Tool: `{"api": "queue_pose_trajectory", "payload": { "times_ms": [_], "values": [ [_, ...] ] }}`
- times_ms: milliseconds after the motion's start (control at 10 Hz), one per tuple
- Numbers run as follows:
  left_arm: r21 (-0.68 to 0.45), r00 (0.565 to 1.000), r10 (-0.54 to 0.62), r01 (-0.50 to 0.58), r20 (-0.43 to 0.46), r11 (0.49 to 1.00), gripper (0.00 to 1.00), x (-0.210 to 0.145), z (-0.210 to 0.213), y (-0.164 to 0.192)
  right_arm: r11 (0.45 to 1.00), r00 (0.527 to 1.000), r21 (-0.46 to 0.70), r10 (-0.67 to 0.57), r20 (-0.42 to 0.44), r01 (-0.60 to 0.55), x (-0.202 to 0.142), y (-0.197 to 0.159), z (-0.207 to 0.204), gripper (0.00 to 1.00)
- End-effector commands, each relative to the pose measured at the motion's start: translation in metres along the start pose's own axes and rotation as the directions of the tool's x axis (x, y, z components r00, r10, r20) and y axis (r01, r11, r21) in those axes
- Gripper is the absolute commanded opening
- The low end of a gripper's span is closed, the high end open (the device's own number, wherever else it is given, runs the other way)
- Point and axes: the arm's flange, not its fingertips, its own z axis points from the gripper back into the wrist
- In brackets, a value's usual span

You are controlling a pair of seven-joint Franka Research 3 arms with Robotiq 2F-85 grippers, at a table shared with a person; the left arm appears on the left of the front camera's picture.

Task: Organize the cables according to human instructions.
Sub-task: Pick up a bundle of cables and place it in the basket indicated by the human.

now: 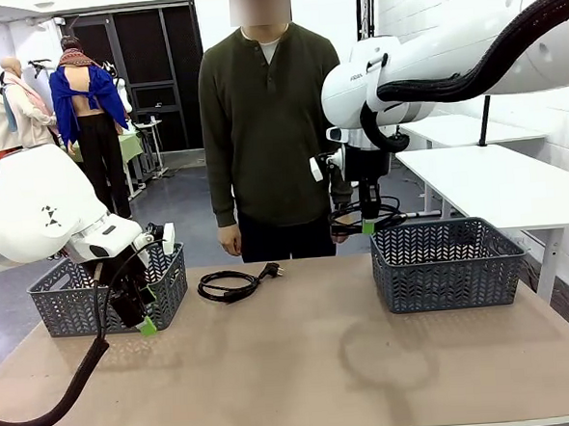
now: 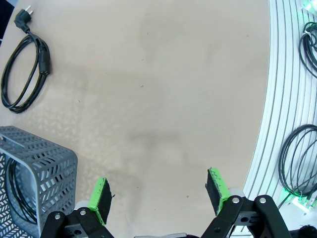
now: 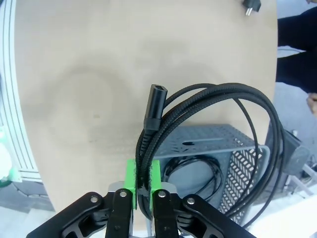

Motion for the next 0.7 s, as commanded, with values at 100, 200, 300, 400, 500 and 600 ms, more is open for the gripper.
{"api": "queue_pose_trajectory", "payload": {
  "times_ms": [100, 200, 300, 400, 500, 600],
  "values": [
    [0.001, 1.000, 0.000, 0.000, -0.008, 1.000, 1.00, 0.001, 0.002, 0.000, 1.000, 1.000, 0.000, 0.000, 0.000, 0.000, 0.000, 0.000, 0.000, 0.00],
    [0.001, 1.000, 0.000, 0.000, -0.008, 1.000, 1.00, 0.001, 0.002, 0.000, 1.000, 1.000, -0.001, 0.001, -0.014, -0.001, -0.007, 0.005, 0.001, 0.00],
    [0.001, 1.000, 0.000, 0.000, -0.008, 1.000, 1.00, 0.001, 0.002, 0.000, 1.000, 1.000, -0.026, 0.003, 0.003, -0.003, -0.024, 0.011, 0.006, 0.00],
    [0.001, 1.000, 0.000, 0.000, -0.008, 1.000, 1.00, 0.001, 0.002, 0.000, 0.998, 1.000, -0.060, 0.004, 0.028, -0.002, -0.045, 0.017, 0.009, 0.00],
    [0.001, 1.000, 0.000, 0.000, -0.008, 1.000, 1.00, 0.001, 0.002, 0.000, 0.998, 0.999, -0.061, -0.005, 0.041, 0.008, -0.062, 0.018, 0.011, 0.00],
    [0.001, 1.000, 0.000, 0.000, -0.008, 1.000, 1.00, 0.001, 0.002, 0.000, 0.997, 0.999, -0.070, -0.014, 0.046, 0.017, -0.078, 0.019, 0.010, 0.00]
  ]
}}
